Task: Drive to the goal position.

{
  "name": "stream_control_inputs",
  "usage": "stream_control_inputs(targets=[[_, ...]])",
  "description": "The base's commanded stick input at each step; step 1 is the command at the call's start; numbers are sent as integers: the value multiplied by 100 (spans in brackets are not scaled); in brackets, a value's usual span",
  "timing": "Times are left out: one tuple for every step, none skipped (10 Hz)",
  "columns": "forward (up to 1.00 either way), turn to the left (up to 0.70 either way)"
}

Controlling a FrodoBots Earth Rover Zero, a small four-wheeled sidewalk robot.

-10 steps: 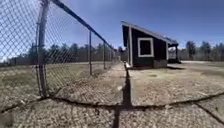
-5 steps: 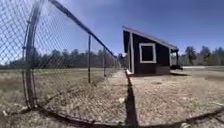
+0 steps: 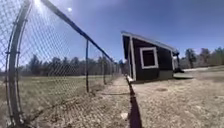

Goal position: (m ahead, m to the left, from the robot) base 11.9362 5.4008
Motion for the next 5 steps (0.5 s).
stream_control_inputs(targets=[[70, -30], [70, -31], [70, -25], [70, -5], [70, 3]])
